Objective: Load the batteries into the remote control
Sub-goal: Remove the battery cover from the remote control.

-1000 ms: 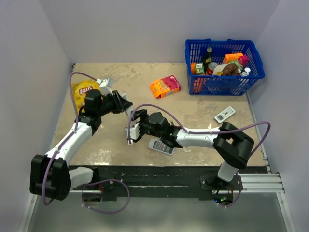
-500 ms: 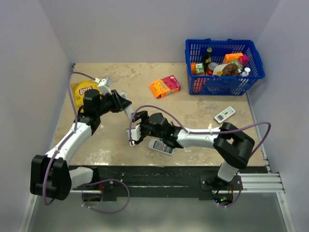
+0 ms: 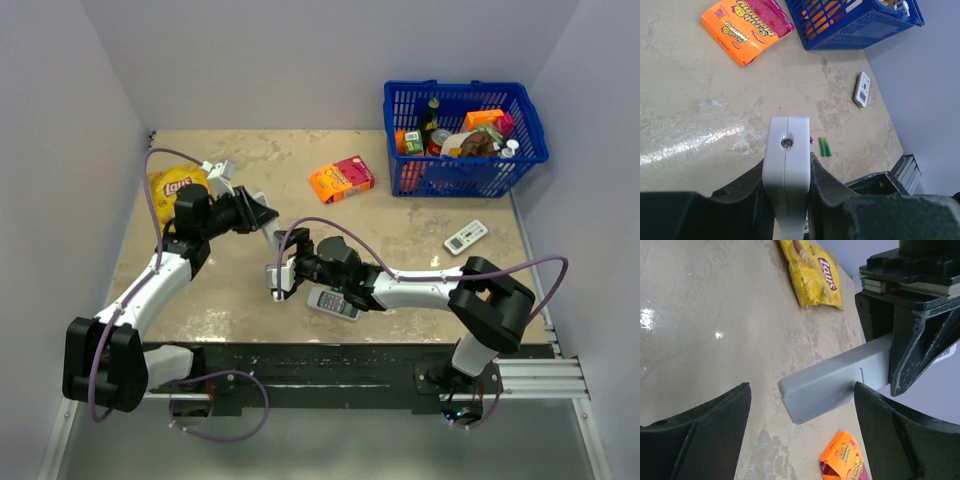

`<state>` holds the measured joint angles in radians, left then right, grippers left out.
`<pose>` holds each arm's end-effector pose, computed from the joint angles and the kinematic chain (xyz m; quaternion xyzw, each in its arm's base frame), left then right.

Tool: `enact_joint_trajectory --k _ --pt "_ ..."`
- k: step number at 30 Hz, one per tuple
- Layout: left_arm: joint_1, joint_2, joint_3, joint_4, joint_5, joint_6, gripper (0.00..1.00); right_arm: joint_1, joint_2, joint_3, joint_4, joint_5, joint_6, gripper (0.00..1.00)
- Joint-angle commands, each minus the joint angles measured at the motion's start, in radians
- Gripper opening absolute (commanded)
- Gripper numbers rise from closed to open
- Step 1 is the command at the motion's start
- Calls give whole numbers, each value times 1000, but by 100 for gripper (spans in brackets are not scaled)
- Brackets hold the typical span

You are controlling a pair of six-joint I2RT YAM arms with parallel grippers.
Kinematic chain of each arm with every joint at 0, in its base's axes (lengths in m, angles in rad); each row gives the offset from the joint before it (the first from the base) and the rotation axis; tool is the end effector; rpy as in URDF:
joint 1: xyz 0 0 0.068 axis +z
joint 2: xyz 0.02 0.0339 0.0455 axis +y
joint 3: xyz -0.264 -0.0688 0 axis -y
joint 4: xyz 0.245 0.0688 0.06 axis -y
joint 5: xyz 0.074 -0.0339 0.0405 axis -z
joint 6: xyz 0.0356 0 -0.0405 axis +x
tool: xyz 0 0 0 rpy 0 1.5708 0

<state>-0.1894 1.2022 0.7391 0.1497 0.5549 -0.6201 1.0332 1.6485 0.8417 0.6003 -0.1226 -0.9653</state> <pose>0.2617 -0.0693 0.2719 -0.0089 0.7943 -0.4264 0.4327 0.1808 0.3117 0.2189 -0.6725 0.3866 0.0689 0.6273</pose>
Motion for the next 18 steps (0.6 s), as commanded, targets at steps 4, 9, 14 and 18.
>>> enact_joint_trajectory --k 4,9,14,18 --pt "-25 -1 32 42 65 -33 0 5 -24 -7 50 -5 8 86" --pt "-27 -3 37 39 63 -29 0 4 -12 7 7 3 0 85" --pt "-28 -7 39 39 62 -23 0 4 4 46 -86 6 -19 84" --pt "-35 -7 43 34 62 -17 0 2 16 77 -157 9 -27 84"
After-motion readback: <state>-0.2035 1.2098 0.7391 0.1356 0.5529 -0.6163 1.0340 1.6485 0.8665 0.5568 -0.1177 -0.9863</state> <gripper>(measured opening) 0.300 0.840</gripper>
